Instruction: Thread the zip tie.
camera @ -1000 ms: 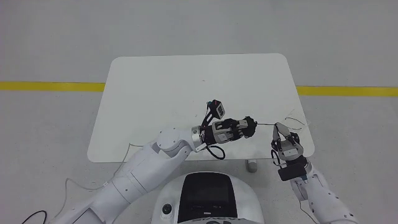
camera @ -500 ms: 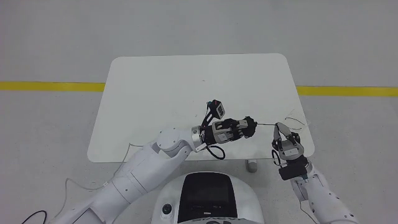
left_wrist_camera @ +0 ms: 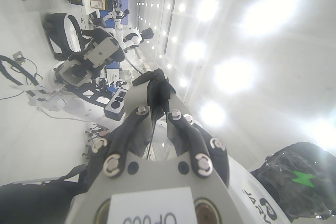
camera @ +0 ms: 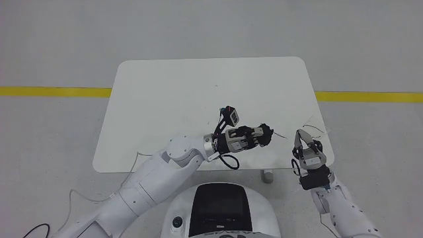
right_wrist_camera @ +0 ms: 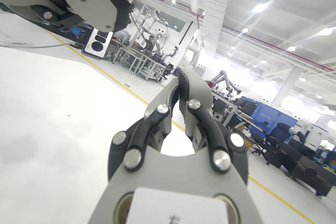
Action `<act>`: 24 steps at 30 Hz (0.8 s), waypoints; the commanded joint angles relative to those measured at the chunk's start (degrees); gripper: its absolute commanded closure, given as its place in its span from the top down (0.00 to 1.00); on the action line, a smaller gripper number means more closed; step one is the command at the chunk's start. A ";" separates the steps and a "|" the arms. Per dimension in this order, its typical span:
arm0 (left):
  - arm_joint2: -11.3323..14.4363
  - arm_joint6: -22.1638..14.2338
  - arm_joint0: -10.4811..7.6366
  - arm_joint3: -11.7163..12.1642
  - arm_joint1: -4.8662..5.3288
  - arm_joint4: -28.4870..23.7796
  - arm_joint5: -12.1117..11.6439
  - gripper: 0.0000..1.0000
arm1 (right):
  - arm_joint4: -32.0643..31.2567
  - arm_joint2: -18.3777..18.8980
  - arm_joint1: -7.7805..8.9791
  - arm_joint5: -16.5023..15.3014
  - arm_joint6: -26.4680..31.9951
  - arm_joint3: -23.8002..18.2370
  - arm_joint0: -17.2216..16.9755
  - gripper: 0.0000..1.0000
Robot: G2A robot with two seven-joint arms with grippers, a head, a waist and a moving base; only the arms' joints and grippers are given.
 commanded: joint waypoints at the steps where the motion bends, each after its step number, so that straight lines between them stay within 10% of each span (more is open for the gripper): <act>1: 0.00 0.00 0.00 0.00 0.00 0.00 0.00 0.00 | 1.49 0.73 -0.01 -1.72 0.48 -0.09 -0.46 0.44; 2: 0.00 0.00 0.00 0.00 0.00 0.00 0.00 0.00 | 2.15 1.26 0.01 -2.74 0.90 -0.14 -0.67 1.00; 24: -1.96 -3.05 1.84 -2.17 0.19 -7.54 3.51 0.00 | 5.36 4.89 -0.17 -6.44 3.03 0.17 -1.77 1.00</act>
